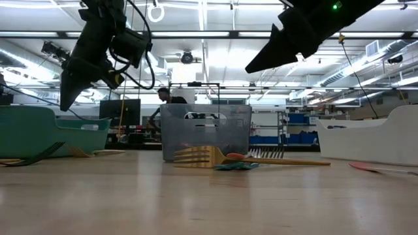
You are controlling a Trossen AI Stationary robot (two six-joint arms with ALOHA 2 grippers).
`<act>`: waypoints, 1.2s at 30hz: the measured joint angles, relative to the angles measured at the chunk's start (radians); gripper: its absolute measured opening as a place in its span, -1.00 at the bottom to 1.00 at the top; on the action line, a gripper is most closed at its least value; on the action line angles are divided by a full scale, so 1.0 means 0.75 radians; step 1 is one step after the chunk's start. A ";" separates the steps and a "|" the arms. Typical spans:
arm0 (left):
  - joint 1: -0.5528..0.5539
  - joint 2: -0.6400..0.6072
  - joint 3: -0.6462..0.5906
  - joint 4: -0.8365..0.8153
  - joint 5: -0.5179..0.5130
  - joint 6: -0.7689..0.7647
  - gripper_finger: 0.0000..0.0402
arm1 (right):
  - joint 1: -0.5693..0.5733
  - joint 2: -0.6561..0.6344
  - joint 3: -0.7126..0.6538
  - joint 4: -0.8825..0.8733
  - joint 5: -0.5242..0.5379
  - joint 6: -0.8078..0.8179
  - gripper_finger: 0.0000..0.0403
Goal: Sort silverware by color (type)
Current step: Put the blue fork into the green bin
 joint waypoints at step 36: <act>-0.002 -0.001 -0.208 0.433 0.034 -0.108 -0.83 | 0.026 0.000 -0.016 0.066 -0.003 -0.012 -0.54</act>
